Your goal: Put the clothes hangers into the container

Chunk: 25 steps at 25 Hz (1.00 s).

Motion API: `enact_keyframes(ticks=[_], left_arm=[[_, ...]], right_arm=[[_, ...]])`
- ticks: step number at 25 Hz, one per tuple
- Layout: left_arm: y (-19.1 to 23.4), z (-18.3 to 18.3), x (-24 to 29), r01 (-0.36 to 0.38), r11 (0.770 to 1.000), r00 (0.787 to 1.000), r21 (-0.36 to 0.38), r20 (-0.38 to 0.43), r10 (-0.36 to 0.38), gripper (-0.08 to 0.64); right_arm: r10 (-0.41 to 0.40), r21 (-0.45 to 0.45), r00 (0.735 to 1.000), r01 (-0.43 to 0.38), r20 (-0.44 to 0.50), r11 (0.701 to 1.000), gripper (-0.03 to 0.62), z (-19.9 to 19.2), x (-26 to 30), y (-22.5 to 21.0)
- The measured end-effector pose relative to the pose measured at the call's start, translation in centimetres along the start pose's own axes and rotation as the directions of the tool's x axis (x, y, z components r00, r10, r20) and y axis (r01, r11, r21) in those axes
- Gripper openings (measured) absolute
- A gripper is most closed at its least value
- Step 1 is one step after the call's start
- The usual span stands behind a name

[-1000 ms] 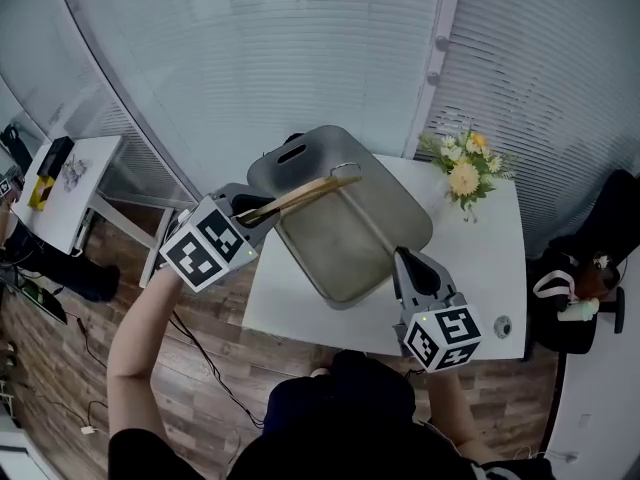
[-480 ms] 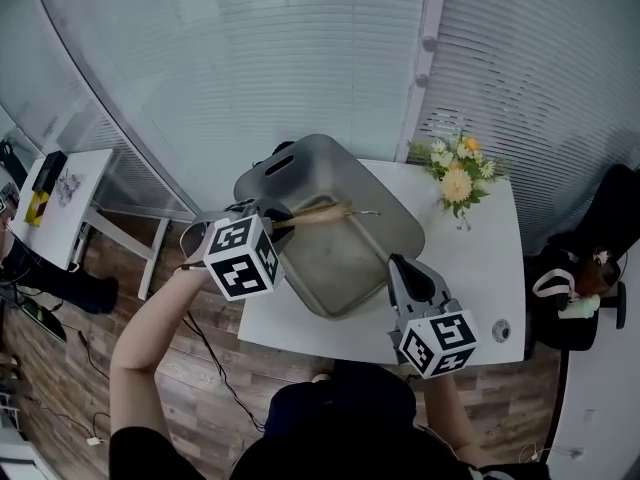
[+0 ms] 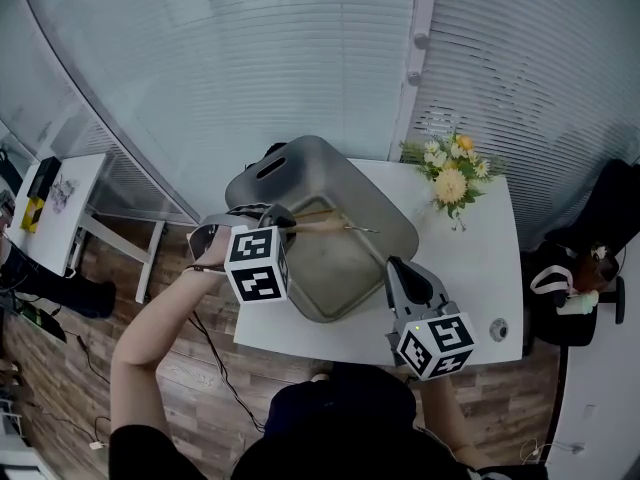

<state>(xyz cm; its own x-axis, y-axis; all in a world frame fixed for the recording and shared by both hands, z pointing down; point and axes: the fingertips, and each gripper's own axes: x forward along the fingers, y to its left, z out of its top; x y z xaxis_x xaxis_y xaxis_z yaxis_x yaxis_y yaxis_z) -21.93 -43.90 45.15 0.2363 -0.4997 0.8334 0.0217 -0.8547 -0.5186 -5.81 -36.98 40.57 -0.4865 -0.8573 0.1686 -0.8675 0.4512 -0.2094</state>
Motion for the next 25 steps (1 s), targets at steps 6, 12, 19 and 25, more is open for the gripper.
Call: enact_keyframes(ticks=[6,12,19,25], left_arm=[[-2.4,-0.3,0.4,0.093,0.993,0.995,0.076,-0.043,-0.090,0.074],[-3.9,-1.1,0.6,0.201,0.976,0.977,0.086,-0.094,-0.193,0.086],[-4.2,-1.1,0.6,0.212,0.973,0.974,0.087,-0.101,-0.203,0.087],[-4.1,-1.0,0.7,0.187,0.979,0.980,0.078,-0.090,-0.180,0.087]], right_arm=[[-0.002,0.004,1.000,0.002,-0.010,1.000,0.031,-0.5,-0.3,0.3],[-0.011,0.009,1.000,0.011,-0.008,1.000,0.031,-0.7,-1.0,0.5],[-0.025,0.015,1.000,0.025,-0.012,1.000,0.031,-1.1,-1.6,0.4],[-0.024,0.013,1.000,0.025,-0.012,1.000,0.031,-1.1,-1.7,0.3]])
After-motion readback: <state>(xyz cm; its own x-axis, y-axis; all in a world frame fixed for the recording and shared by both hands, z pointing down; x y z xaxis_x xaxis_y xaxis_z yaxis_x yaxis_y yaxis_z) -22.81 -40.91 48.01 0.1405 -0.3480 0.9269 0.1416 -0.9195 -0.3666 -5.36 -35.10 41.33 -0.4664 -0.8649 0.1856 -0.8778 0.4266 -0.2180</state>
